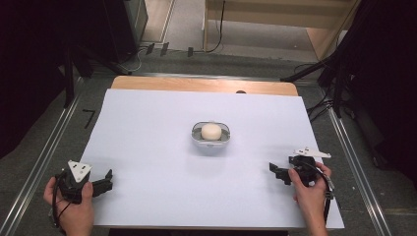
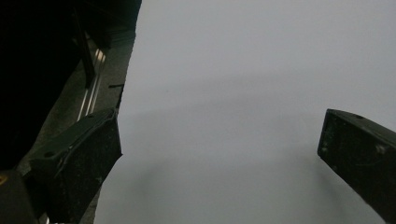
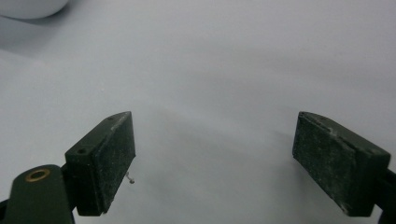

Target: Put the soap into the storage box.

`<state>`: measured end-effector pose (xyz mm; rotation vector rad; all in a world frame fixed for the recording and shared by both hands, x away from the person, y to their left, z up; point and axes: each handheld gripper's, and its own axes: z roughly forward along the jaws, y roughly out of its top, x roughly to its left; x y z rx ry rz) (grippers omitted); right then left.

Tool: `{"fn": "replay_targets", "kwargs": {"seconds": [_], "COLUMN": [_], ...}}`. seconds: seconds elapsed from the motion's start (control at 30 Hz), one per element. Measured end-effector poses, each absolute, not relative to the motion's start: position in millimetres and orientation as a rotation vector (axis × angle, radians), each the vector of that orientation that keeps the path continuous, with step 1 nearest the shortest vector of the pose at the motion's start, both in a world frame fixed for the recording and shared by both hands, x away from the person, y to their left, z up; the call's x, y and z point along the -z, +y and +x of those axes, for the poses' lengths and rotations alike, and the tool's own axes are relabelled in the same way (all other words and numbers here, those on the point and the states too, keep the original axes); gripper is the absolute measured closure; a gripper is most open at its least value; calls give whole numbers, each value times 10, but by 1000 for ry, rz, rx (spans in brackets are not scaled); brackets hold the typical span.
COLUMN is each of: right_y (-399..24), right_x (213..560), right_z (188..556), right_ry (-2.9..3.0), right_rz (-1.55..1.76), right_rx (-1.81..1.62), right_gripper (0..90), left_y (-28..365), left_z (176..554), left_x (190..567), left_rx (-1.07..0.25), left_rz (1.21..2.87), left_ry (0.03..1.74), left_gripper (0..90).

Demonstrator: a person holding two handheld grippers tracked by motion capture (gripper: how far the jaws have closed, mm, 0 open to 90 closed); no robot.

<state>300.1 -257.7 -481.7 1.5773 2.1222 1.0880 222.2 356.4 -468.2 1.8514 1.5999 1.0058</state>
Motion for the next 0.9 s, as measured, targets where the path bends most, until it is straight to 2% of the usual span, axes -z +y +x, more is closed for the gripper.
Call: {"fn": "replay_targets", "kwargs": {"seconds": [0.9], "right_y": [-3173], "right_x": [4853], "right_z": [2621], "right_ry": [1980], "right_rz": [1592], "right_rx": [-1110], "right_gripper": [136], "left_y": [3571], "left_z": [2217], "left_x": [4679], "left_rx": [-1003], "left_rz": [1843], "left_ry": [1598], "left_gripper": [1]}}
